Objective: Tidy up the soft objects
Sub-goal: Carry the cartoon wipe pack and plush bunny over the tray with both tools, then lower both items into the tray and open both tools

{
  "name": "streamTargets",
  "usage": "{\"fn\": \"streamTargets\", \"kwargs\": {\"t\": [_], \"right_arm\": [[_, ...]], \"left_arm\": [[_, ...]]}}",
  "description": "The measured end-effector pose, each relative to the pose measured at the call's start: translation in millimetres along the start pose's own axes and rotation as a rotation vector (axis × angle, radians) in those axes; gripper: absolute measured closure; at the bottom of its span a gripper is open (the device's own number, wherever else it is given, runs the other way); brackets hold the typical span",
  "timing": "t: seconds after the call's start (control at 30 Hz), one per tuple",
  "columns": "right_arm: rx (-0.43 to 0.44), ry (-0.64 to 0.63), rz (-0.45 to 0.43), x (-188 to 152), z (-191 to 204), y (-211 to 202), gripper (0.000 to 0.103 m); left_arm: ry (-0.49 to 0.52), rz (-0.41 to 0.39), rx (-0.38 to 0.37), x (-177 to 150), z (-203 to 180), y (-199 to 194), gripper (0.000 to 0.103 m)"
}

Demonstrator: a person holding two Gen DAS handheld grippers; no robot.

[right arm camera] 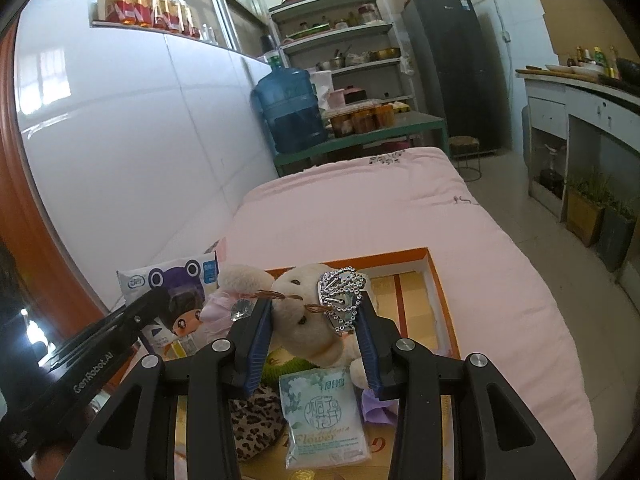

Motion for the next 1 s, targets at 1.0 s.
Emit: {"fn": "streamTargets", "kwargs": {"t": [1.0], "right_arm": [[-0.036,0.033,0.087,-22,-22,32,0.058]], "left_arm": [[-0.025,0.112,-0.052,-19,4,37,0.060]]}}
Point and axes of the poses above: each gripper's, at about its wrist camera, not at the fingertips, and y roughly the way its jaws point, z to its left, x to its top, the point moved 4 cm from there along y, roughly the way its jaws point, and after that the axes turned 12 degrees about x, right-handed, at the moved point
